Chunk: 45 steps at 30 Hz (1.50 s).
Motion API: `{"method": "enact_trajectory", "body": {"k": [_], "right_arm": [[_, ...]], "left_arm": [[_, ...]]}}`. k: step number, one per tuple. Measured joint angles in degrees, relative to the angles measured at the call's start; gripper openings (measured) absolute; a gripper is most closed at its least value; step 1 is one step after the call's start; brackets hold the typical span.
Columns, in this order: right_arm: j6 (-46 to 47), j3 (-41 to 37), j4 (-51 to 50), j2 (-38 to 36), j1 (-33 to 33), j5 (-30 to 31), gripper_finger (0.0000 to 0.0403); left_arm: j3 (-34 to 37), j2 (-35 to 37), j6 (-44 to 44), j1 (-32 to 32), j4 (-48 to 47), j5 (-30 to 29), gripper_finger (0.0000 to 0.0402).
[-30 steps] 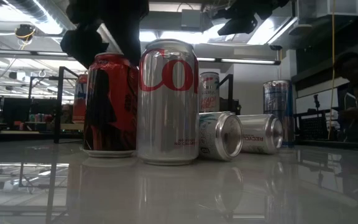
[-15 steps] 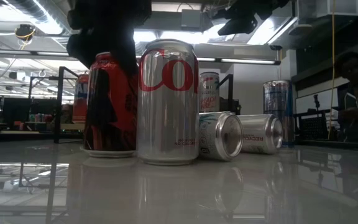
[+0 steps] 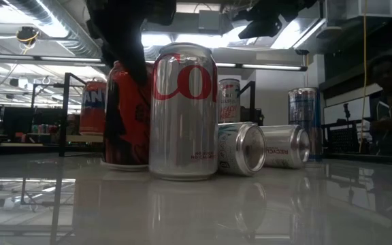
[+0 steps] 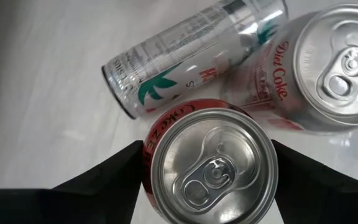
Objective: Place canned beverage on shelf
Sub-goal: Put the red black soda can on the shelf
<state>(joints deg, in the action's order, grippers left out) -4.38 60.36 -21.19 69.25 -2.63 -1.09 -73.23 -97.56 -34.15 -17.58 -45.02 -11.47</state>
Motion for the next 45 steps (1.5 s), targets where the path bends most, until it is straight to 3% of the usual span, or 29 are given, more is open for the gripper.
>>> {"method": "enact_trajectory", "body": {"k": [12,25,45], "right_arm": [[0.0,0.0,-0.07,0.0,0.0,-0.01,0.0349],[0.0,0.0,-0.04,0.0,0.0,-0.01,0.0349],[0.0,0.0,-0.02,0.0,0.02,0.01,0.0349]], "left_arm": [[0.0,0.02,23.97,2.25,2.19,14.68,0.0279],[0.03,0.02,43.77,2.09,2.16,18.54,0.0279],[0.17,-0.13,44.95,2.07,2.09,16.29,0.033]]}}
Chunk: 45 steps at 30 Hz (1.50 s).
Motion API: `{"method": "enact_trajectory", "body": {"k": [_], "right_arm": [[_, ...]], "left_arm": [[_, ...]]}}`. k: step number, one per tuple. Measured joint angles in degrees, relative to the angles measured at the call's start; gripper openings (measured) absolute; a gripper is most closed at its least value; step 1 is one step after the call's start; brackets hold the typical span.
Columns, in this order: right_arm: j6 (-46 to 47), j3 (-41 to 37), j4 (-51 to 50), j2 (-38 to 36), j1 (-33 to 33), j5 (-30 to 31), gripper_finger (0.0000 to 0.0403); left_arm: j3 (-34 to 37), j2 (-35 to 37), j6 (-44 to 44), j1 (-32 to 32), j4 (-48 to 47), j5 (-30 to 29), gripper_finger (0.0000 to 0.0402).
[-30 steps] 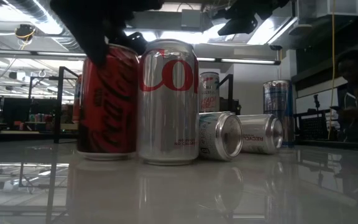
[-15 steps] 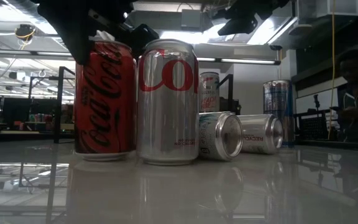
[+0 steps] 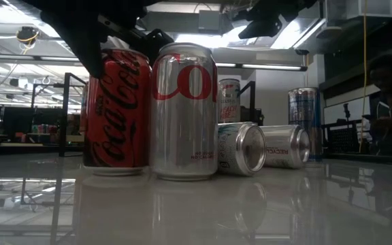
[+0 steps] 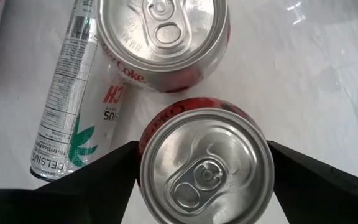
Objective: Place canned beverage on shelf
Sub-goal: Put the red black soda can on the shelf
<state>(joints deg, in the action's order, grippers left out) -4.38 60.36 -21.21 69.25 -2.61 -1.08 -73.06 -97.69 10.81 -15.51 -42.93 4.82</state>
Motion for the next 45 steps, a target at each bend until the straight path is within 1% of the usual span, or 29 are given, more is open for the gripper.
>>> {"method": "enact_trajectory", "body": {"k": [21,28,36,42,45], "right_arm": [[-0.37,0.0,0.0,0.01,0.0,0.0,0.0349],[-0.39,0.0,0.0,0.02,0.0,-0.01,0.0349],[-0.39,0.0,0.0,0.01,0.0,0.0,0.0349],[-0.39,0.0,0.0,0.0,0.0,0.0,0.0349],[-0.4,0.0,0.0,0.02,0.0,0.0,0.0349]], "left_arm": [[0.0,0.02,-0.16,-0.23,0.18,0.63,0.0332],[-0.07,0.04,-4.28,-0.73,0.24,0.07,0.0332],[-0.07,0.11,-4.41,-1.76,0.19,-2.2,0.0332],[-0.13,2.19,-4.47,-2.37,0.39,-5.12,0.0332],[-0.13,2.91,-4.7,-2.34,0.43,-5.57,0.0332]]}}
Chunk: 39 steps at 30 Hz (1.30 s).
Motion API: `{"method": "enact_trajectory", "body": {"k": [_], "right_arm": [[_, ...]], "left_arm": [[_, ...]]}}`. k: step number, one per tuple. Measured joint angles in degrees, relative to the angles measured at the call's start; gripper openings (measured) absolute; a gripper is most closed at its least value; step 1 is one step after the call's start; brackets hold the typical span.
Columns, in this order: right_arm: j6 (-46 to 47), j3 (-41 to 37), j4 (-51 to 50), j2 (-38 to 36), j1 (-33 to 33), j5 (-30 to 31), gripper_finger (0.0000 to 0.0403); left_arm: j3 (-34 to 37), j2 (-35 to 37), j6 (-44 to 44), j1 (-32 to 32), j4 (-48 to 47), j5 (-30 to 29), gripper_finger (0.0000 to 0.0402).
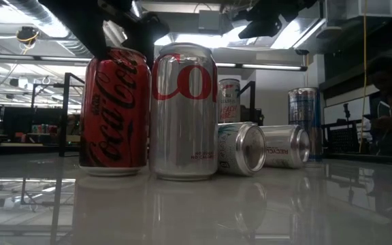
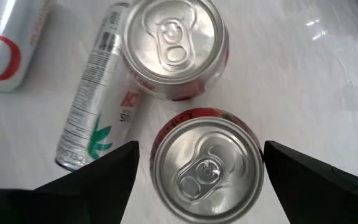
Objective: Place canned beverage on shelf
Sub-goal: Put the red black soda can on the shelf
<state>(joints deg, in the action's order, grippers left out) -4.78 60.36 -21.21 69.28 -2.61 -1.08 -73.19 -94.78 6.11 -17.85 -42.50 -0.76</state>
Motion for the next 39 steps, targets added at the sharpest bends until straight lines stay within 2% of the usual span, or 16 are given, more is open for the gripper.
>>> {"method": "enact_trajectory", "body": {"k": [5,12,18,29,39], "right_arm": [[-0.01,0.0,0.0,0.0,0.0,0.0,0.0349],[-0.01,0.0,0.0,0.0,0.0,0.0,0.0349],[-0.01,0.0,0.02,-0.01,0.0,0.0,0.0349],[-0.02,0.0,0.02,0.0,0.0,0.0,0.0349],[-0.02,0.0,0.02,0.0,0.0,0.0,0.0349]], "left_arm": [[0.0,0.11,-0.79,-0.01,0.08,0.0,0.0332],[0.0,0.15,-10.21,0.04,0.06,-0.02,0.0332],[0.0,1.96,-19.2,0.04,0.16,-0.53,0.0332],[0.0,2.95,-41.53,-0.63,0.28,-4.4,0.0332],[0.0,2.95,-44.76,-4.14,0.3,-12.23,0.0332]]}}
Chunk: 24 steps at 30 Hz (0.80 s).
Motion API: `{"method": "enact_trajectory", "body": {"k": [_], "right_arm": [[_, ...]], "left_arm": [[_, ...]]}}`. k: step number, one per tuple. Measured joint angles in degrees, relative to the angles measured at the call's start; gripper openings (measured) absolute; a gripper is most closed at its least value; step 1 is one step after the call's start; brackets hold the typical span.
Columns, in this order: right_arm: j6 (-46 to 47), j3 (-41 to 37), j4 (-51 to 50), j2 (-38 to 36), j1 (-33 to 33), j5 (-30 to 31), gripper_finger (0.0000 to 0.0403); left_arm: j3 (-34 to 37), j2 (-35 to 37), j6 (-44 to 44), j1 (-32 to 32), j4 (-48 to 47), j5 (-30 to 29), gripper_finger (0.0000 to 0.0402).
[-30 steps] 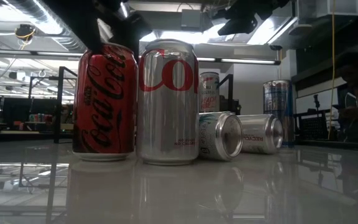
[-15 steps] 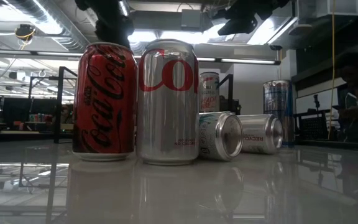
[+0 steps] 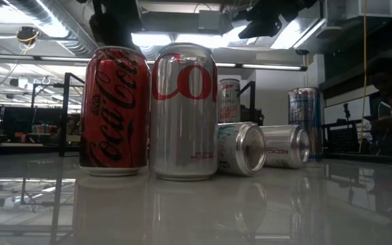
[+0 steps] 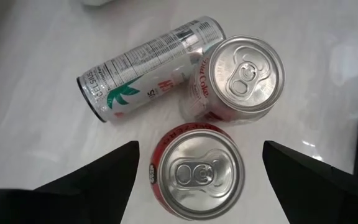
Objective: Place canned beverage on shelf
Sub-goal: Put the red black soda can on the shelf
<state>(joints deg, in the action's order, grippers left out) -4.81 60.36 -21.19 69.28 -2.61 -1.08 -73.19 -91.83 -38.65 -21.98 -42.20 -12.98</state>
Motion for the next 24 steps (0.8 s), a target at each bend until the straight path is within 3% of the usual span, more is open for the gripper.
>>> {"method": "enact_trajectory", "body": {"k": [24], "right_arm": [[0.01,0.0,0.0,0.0,0.0,0.0,0.0349]], "left_arm": [[0.0,-0.46,-0.09,-1.83,-0.68,-2.96,0.0332]]}}
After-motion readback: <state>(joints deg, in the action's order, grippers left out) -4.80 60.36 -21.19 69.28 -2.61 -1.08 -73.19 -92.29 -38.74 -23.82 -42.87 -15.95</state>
